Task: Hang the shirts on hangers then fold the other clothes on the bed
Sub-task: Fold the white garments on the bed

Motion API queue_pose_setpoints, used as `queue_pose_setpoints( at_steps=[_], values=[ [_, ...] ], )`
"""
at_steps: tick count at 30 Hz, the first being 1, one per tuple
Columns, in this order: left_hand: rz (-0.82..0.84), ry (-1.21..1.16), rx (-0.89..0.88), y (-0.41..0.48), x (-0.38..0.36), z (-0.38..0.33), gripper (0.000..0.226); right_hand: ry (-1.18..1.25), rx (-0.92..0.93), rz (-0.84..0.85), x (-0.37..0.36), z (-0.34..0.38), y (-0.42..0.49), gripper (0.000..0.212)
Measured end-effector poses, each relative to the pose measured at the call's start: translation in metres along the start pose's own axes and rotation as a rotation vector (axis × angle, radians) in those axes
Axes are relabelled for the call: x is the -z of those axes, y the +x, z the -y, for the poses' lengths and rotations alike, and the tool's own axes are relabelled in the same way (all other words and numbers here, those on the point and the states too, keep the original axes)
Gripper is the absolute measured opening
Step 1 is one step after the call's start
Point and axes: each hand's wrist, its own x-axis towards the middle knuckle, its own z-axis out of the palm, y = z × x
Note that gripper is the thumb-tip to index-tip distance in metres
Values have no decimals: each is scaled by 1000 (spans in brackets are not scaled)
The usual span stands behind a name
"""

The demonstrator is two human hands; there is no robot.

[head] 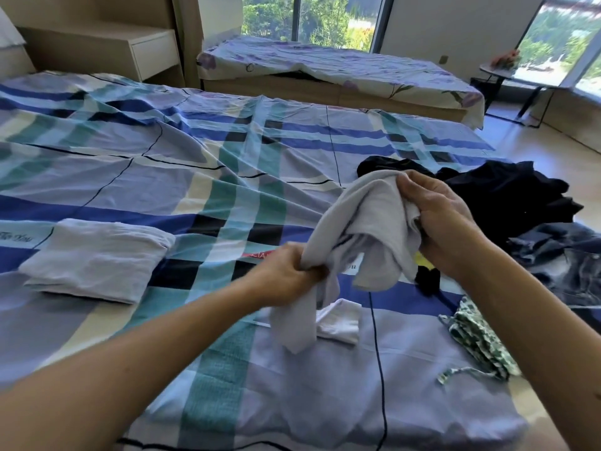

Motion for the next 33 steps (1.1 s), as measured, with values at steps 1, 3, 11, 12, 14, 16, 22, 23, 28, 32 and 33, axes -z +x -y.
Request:
queue_pose_setpoints(
  at_steps=[1,3,11,12,14,16,22,23,28,32,33],
  values=[
    [-14,-86,-20,2,7,-3,11,-188,20,-97,9,-2,3,24],
    [-77,-189,-40,4,23,-12,14,-534,17,-218,27,-12,10,23],
    [17,-709,53,-1,35,-57,33,-890,559,292,-18,-32,-12,68],
    [70,-815,100,-4,35,-63,36,-904,606,329,-25,-36,-13,68],
    [135,-936,151,-6,37,-69,39,-842,649,262,-32,-40,-10,58],
    [94,-911,145,-5,38,-69,39,-775,628,162,-30,-41,-7,43],
    [54,-842,42,-5,38,-61,52,-722,492,38,-31,-35,-2,20],
    [50,-851,14,-5,38,-59,53,-712,449,14,-31,-37,0,19],
    [64,-916,-88,-7,39,-54,79,-418,104,114,-29,-33,3,19],
    [24,-759,-119,-9,41,-60,57,-233,-39,288,-24,-19,-6,25],
    [-36,-655,-132,-10,40,-61,49,-229,-62,336,-24,-17,-7,28]
  ],
)
